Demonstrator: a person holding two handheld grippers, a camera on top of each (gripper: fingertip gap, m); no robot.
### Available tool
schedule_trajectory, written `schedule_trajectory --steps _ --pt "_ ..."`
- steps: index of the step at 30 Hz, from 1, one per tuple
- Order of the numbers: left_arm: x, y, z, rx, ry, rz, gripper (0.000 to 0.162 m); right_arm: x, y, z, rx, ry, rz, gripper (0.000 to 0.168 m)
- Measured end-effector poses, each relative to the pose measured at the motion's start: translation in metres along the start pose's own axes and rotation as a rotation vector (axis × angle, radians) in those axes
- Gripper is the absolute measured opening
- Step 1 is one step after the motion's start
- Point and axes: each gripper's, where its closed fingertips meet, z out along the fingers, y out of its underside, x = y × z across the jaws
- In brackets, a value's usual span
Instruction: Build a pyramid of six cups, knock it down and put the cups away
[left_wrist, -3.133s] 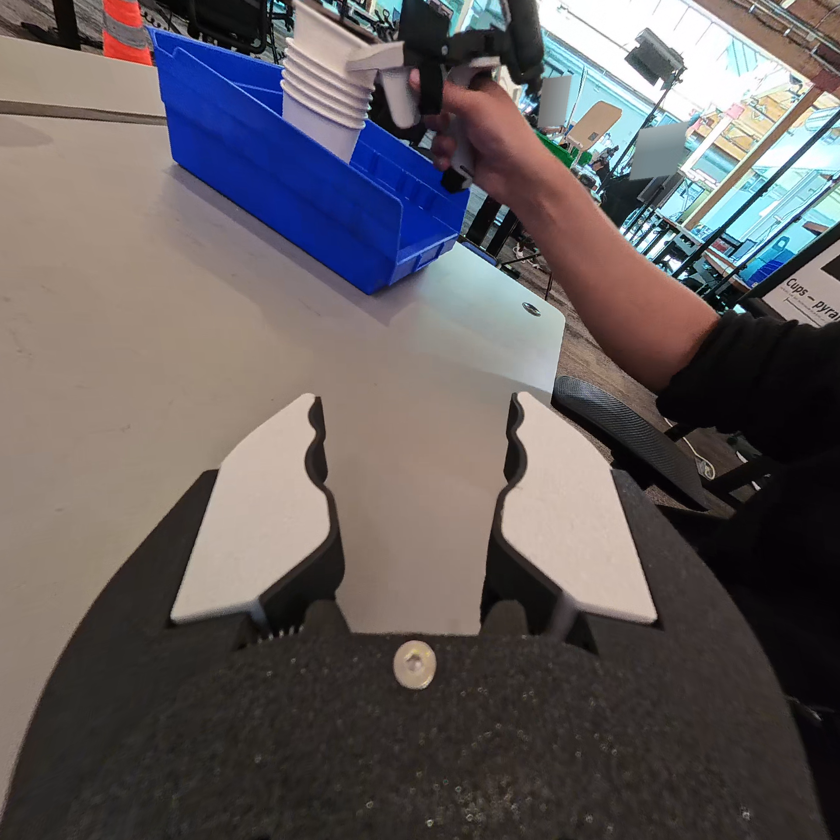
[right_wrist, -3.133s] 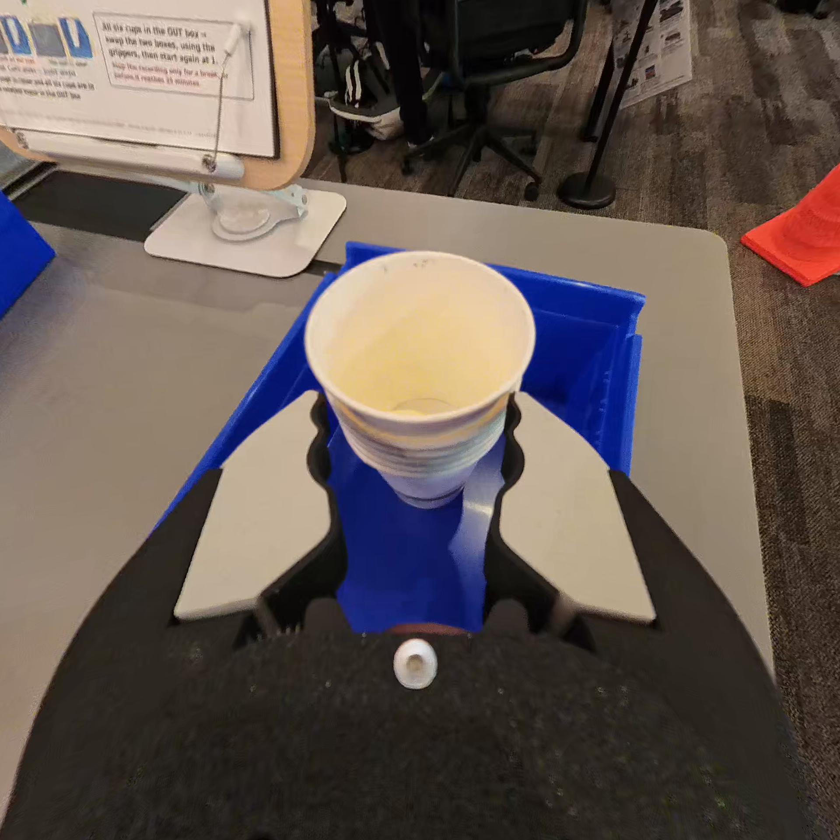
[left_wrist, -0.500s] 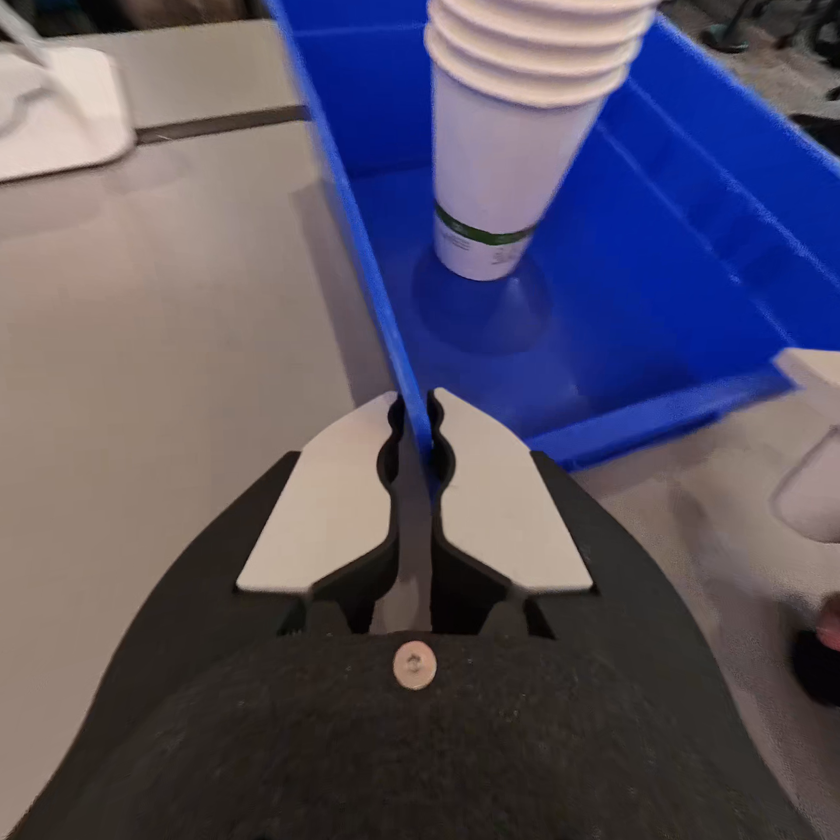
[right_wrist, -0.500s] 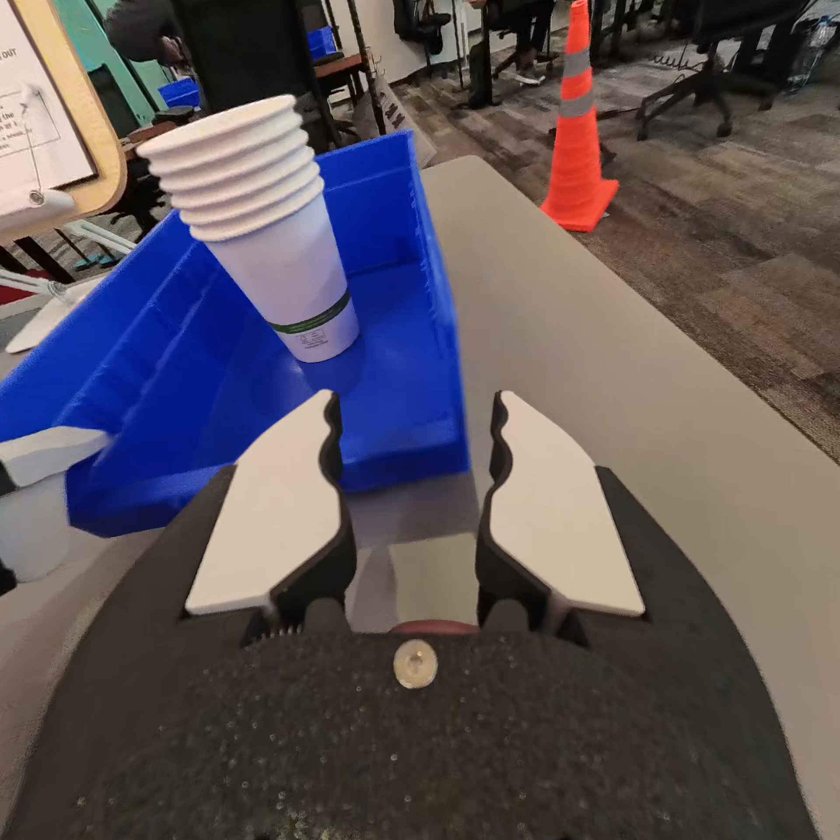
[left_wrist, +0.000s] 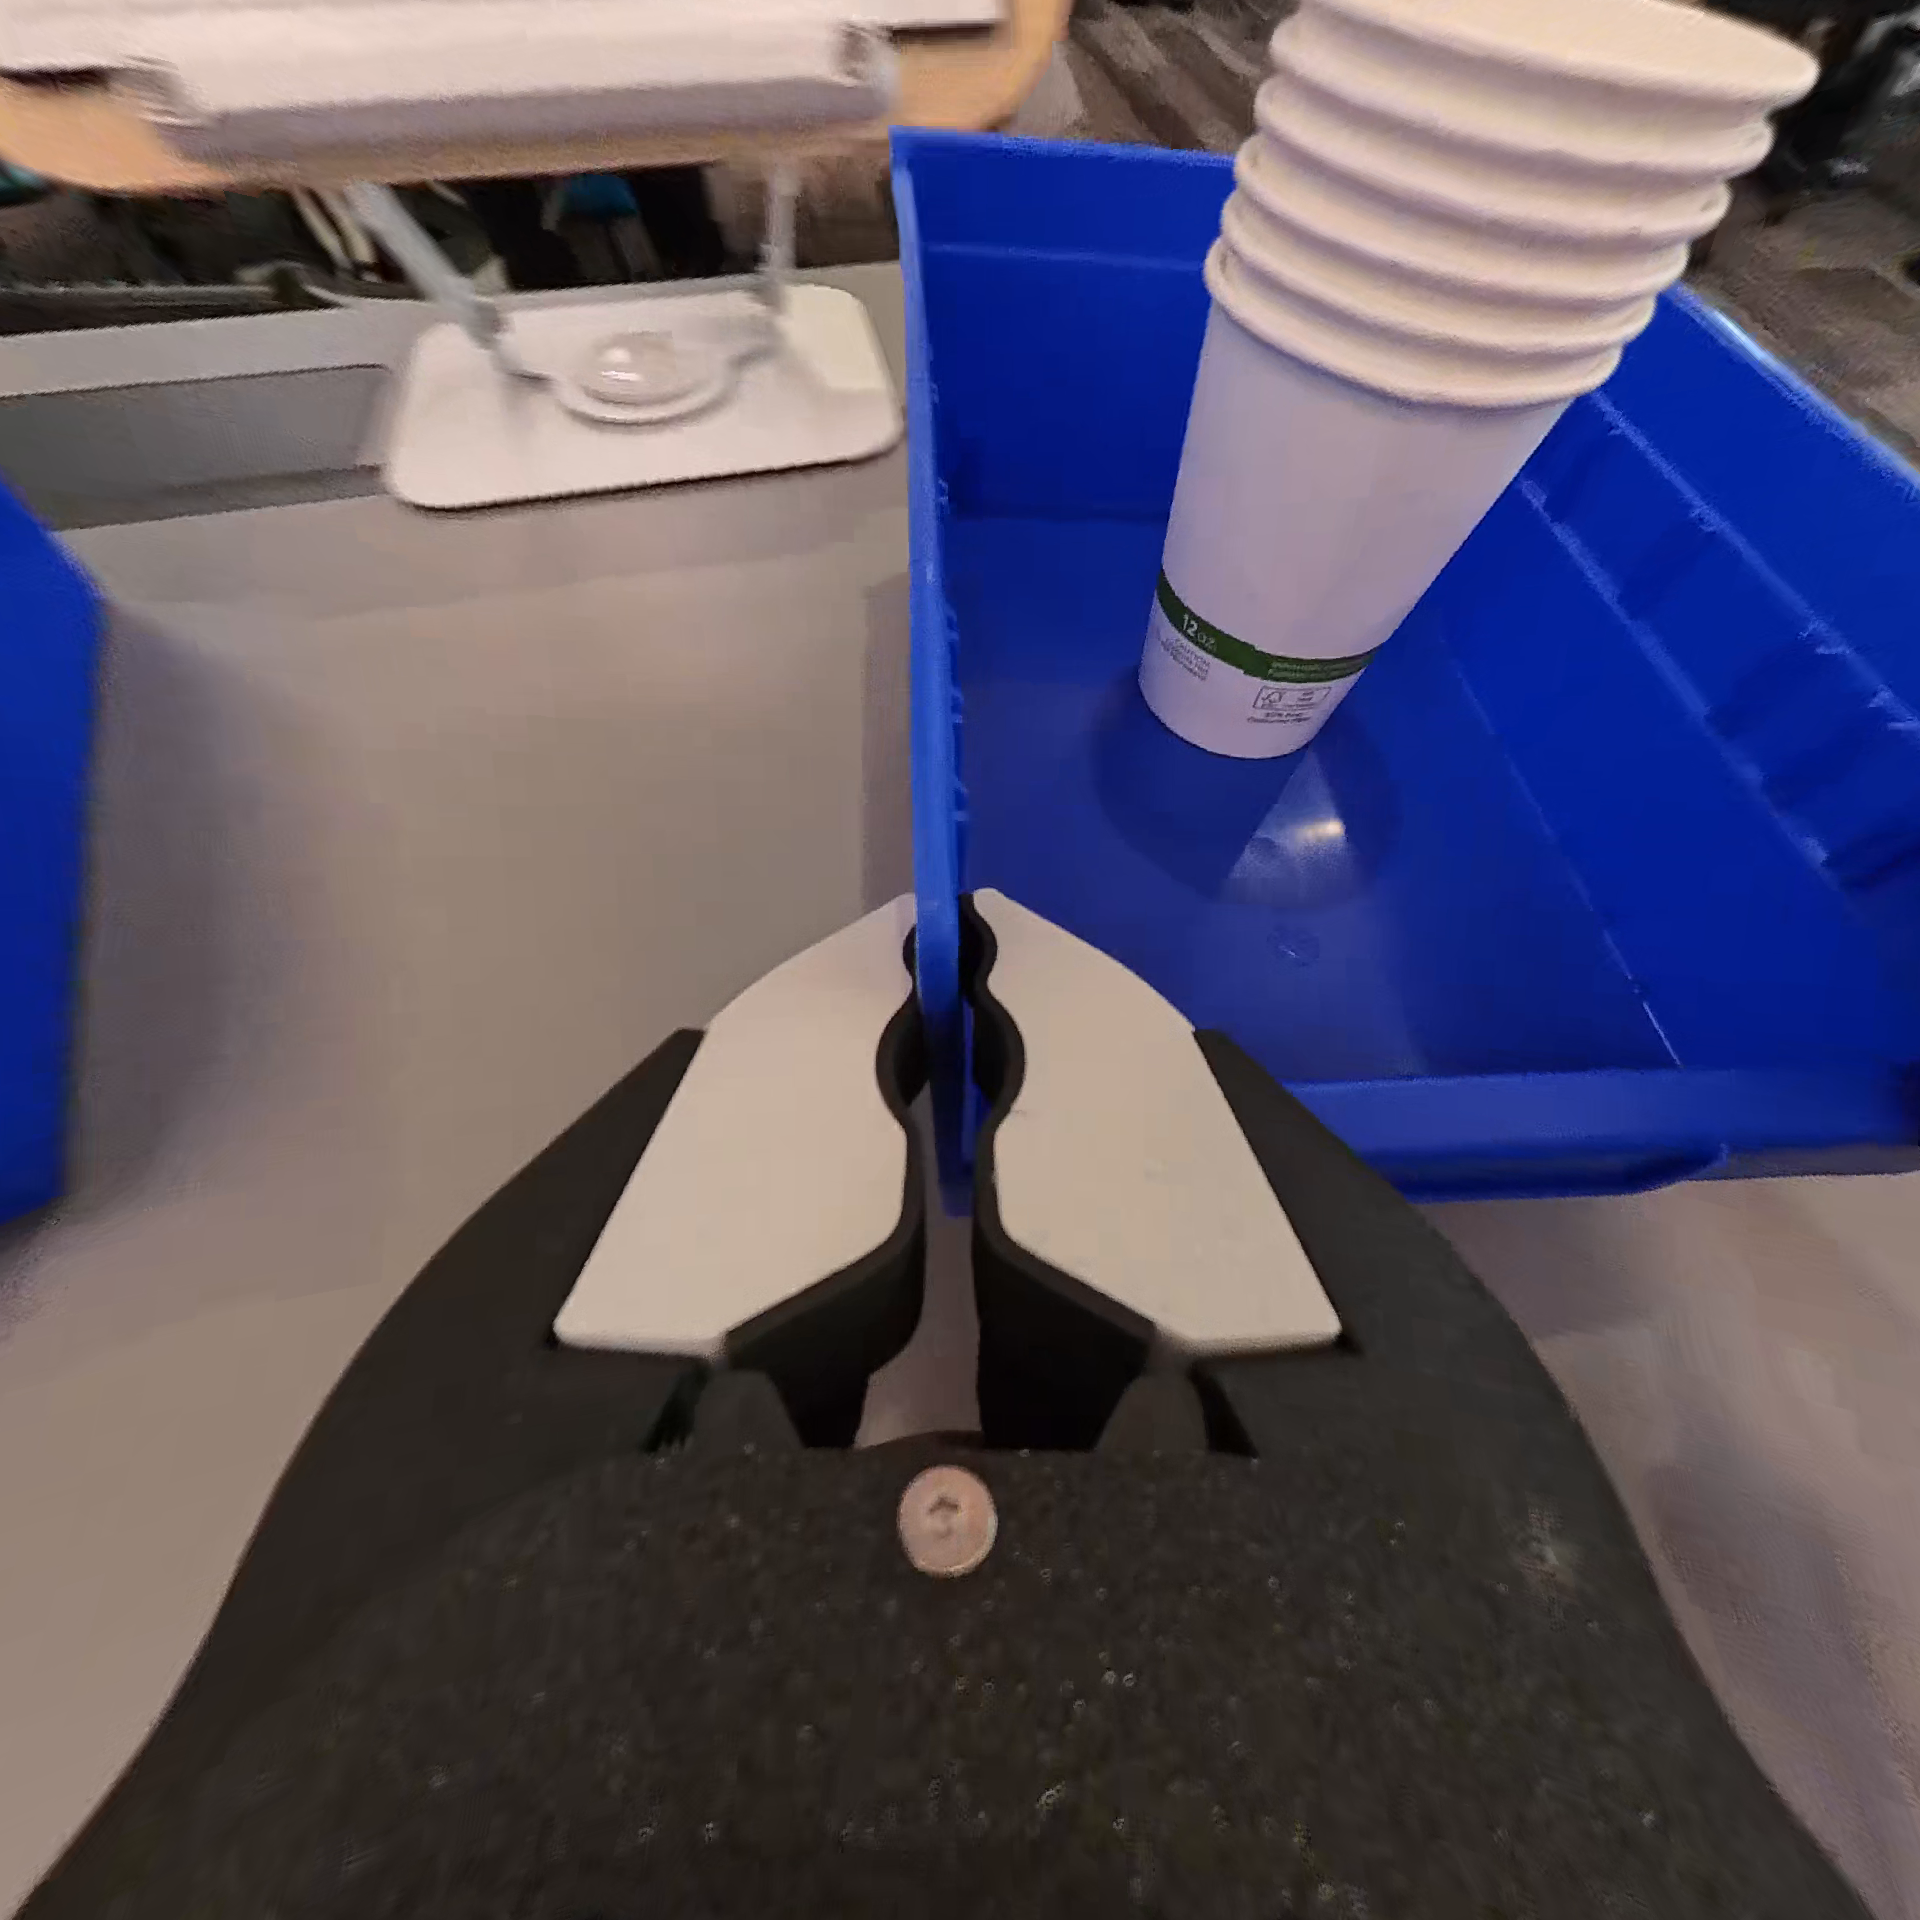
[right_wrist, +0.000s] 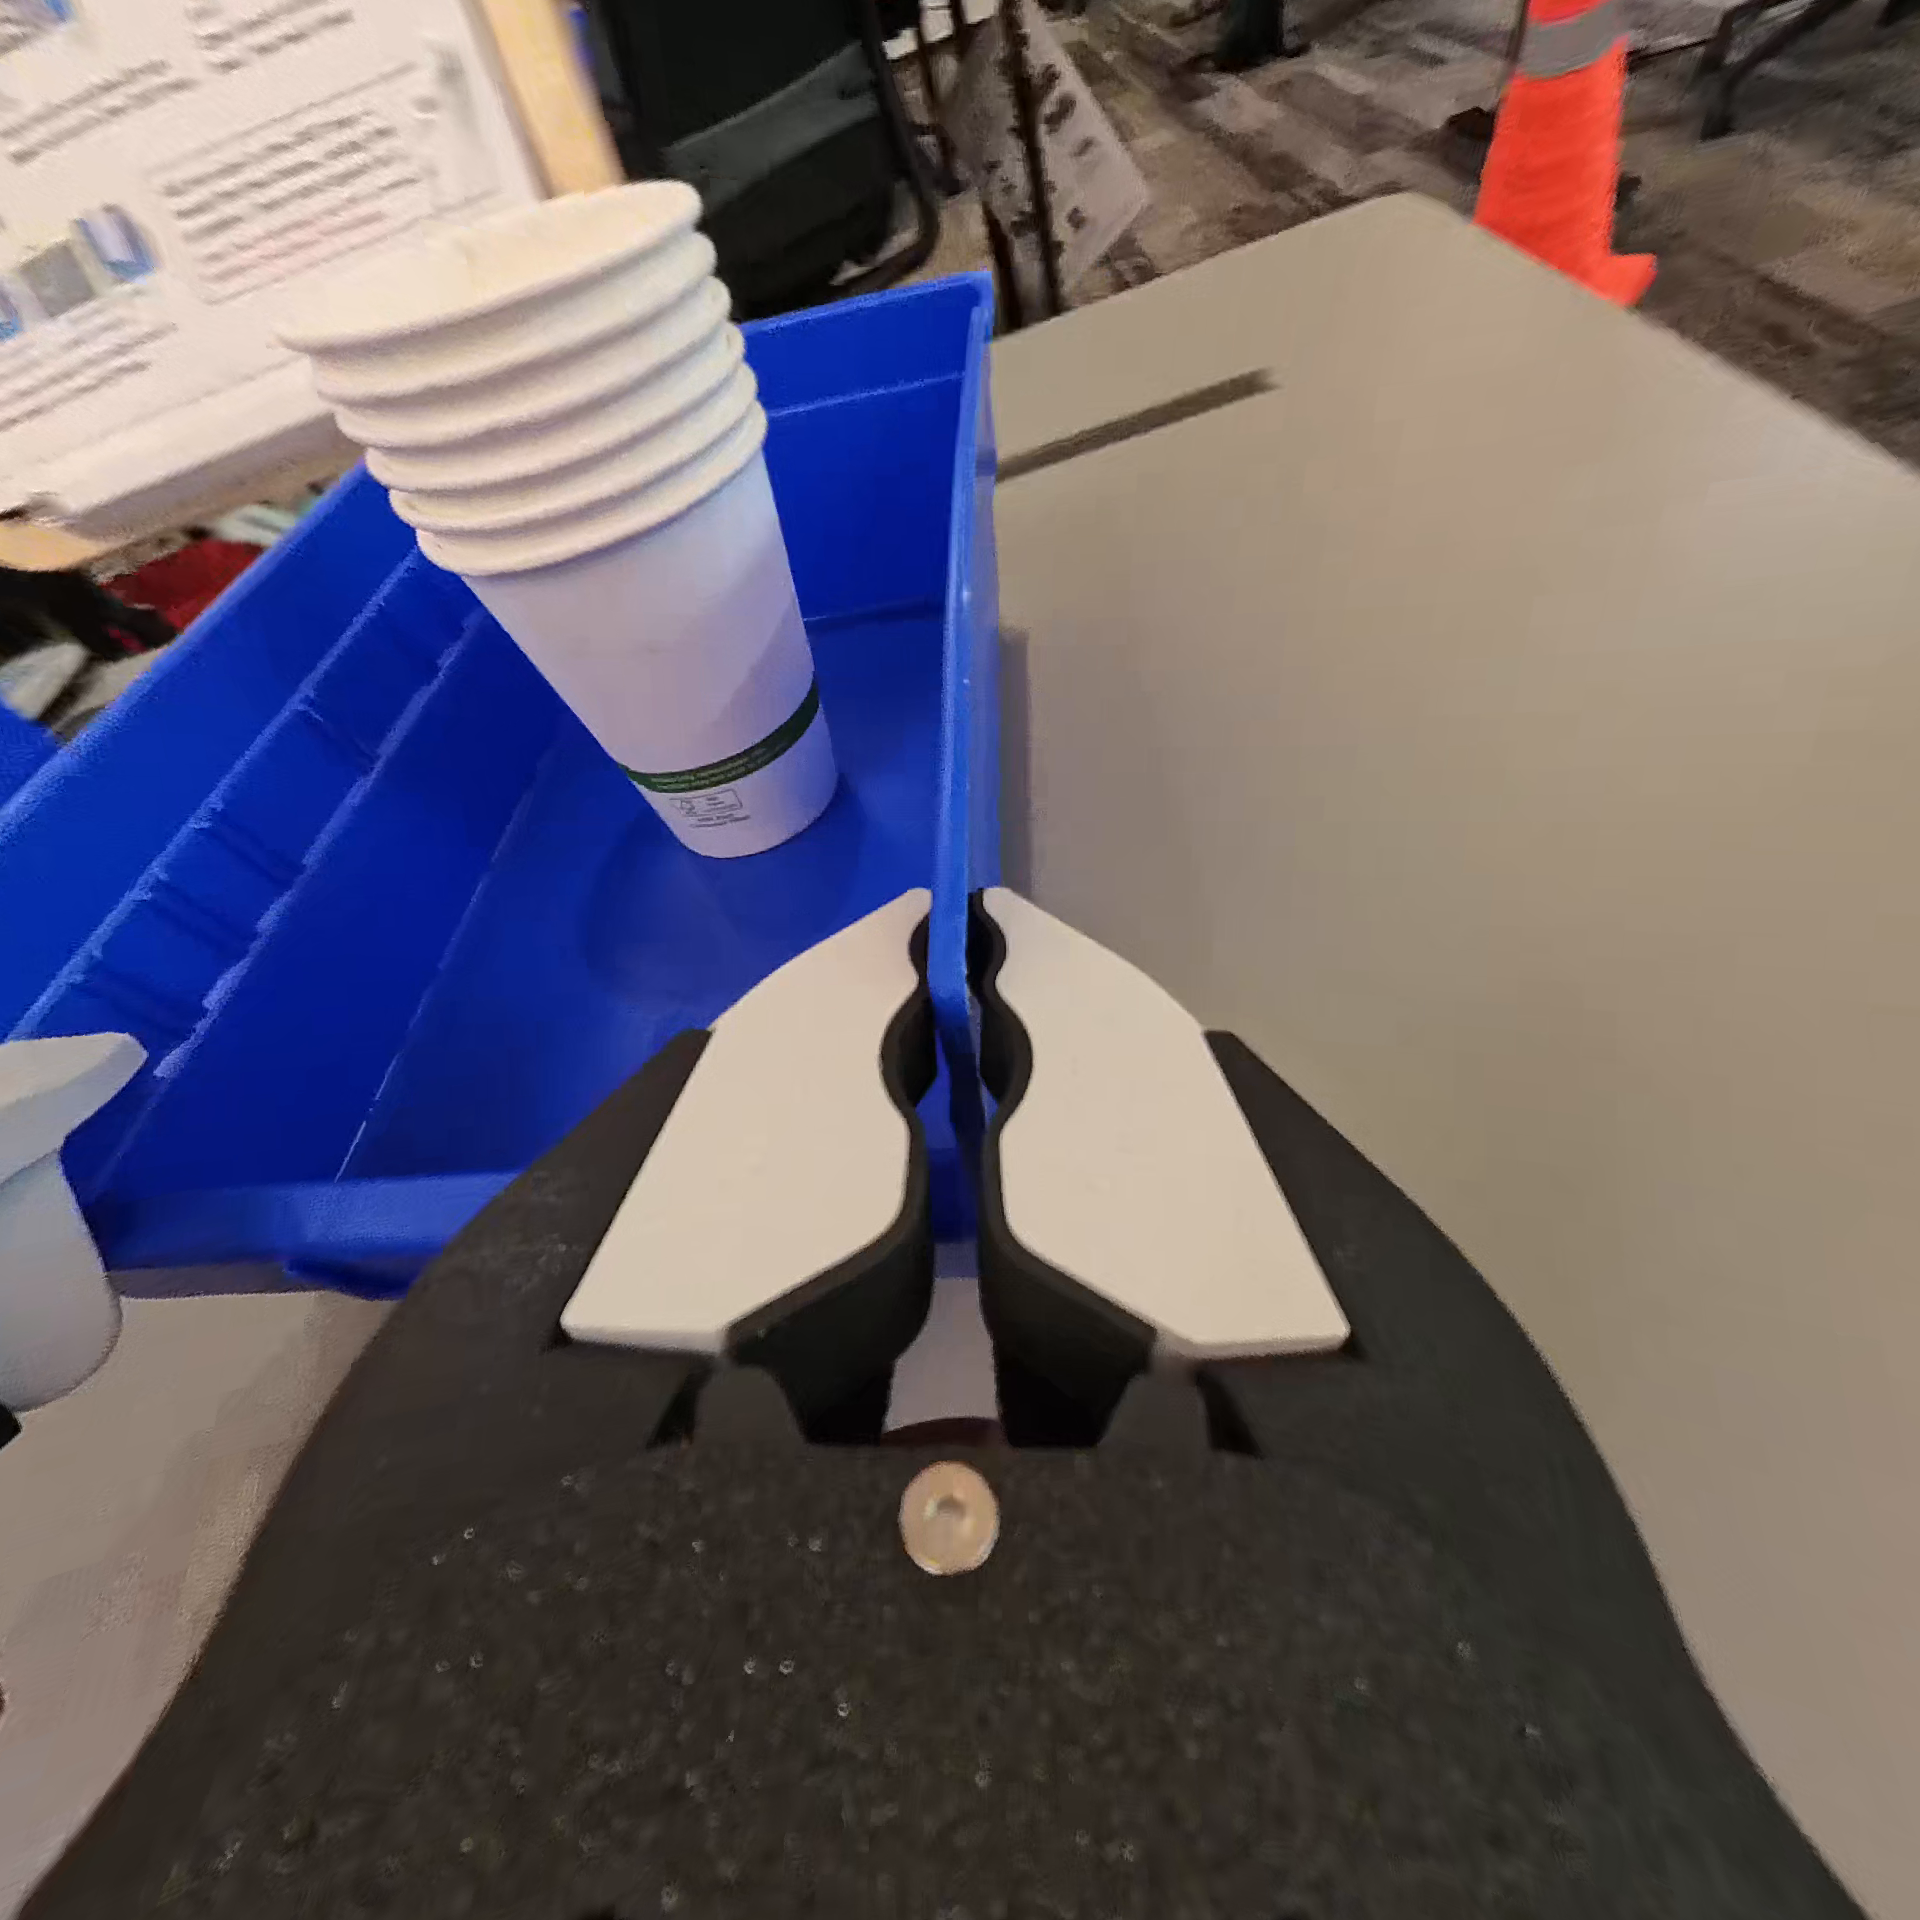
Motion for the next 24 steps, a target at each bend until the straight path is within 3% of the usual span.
schedule_trajectory --steps 8,16,17,19,22,24 --pt "-0.129 0.016 -0.048 0.031 -0.161 -0.06 0.002 -0.129 0.036 0.006 -0.006 -0.164 -0.08 0.003" --pt "-0.148 0.057 -0.046 -0.027 -0.147 -0.071 0.004 -0.143 0.052 0.01 -0.001 -0.189 -0.158 0.005" --pt "-0.145 0.062 -0.045 -0.027 -0.109 -0.068 0.009 -0.142 0.054 0.01 0.003 -0.19 -0.176 0.008" --pt "-0.144 0.065 -0.053 -0.018 -0.053 -0.088 0.049 -0.14 0.047 0.002 0.059 -0.22 -0.219 0.028" --pt "-0.135 0.047 -0.085 0.047 0.123 -0.188 0.081 -0.135 0.019 -0.03 0.238 -0.284 -0.342 0.042" --pt "-0.142 0.04 -0.11 0.094 0.168 -0.176 0.085 -0.145 0.002 -0.06 0.377 -0.413 -0.451 0.058"
